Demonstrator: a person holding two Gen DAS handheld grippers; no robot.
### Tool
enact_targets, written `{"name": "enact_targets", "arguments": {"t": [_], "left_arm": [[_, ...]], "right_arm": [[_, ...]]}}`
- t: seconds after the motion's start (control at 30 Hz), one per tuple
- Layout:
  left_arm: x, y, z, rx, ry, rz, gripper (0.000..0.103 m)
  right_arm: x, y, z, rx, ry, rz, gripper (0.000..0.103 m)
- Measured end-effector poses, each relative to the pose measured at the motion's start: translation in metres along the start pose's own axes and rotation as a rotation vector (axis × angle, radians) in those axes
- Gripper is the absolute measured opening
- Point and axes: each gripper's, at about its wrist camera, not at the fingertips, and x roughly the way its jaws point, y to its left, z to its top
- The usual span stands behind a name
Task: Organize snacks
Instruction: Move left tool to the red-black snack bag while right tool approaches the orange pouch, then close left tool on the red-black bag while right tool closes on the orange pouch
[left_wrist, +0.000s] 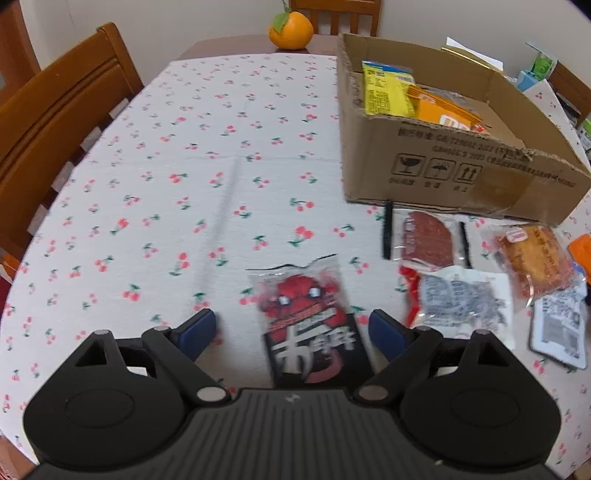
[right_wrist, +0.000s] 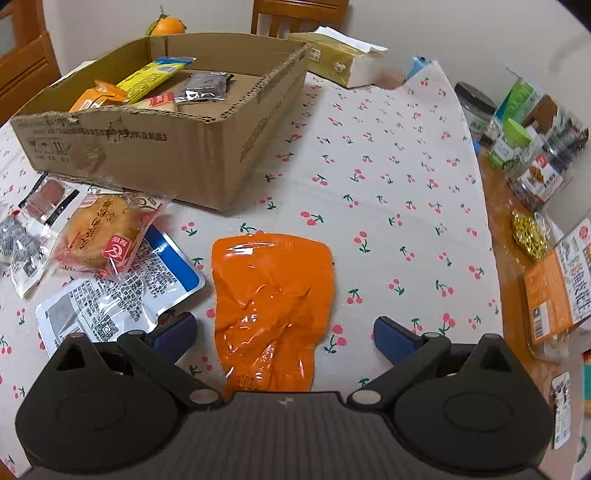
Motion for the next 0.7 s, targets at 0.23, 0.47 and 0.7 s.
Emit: {"name": "enact_targets", "arguments": {"t": [0.23, 0.47, 0.7], "left_arm": [[0.0, 0.008, -0.005, -0.028, -0.014, 0.02, 0.099], [-0.005, -0.007, -0.005, 0.002, -0.025, -0.024, 0.082], [-0.006, -0.016, -0.002, -0.011, -0.041, -0.021, 0.071]], "right_arm": [[0.003, -0.01, -0.004, 0.078, 0.006, 0.03, 0.103], [0.002, -0.009, -0.008, 0.087, -0.015, 0.038, 0.103], [0.0, 0.002, -0.009, 0.044, -0.032, 0.068, 0.1]]}}
